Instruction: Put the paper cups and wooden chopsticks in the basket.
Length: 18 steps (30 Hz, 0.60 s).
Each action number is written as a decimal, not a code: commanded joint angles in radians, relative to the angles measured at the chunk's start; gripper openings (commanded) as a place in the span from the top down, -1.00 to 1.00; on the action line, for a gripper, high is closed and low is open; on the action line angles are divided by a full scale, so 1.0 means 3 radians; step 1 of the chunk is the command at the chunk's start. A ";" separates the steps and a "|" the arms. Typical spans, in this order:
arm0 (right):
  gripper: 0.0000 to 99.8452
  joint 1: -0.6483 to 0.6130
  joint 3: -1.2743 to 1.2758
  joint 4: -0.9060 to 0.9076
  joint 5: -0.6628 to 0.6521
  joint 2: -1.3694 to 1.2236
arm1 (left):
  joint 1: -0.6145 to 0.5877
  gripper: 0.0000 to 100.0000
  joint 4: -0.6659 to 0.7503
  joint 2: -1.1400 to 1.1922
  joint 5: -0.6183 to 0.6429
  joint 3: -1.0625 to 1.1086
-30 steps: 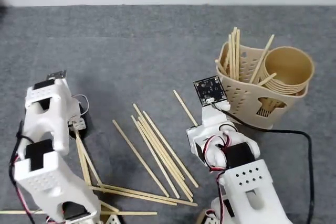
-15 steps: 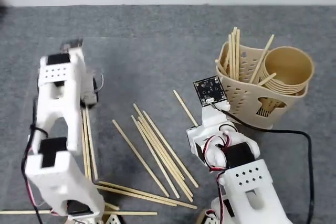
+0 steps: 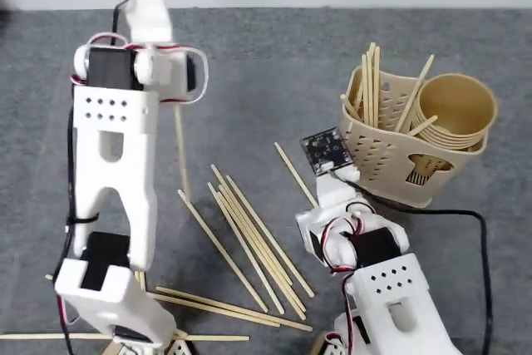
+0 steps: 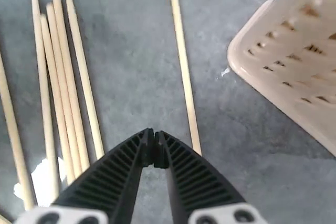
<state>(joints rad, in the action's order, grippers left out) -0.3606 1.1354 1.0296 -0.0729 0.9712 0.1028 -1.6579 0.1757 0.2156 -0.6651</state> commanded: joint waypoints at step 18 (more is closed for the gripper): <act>0.98 0.0243 0.0322 0.0023 -0.1033 0.0105 | 0.1263 0.98 0.1765 -0.0174 0.0271 -0.1266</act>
<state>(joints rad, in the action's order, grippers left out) -0.2977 1.2306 1.0296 -0.3613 0.9774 0.4281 -1.1899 0.1741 0.2877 -1.0073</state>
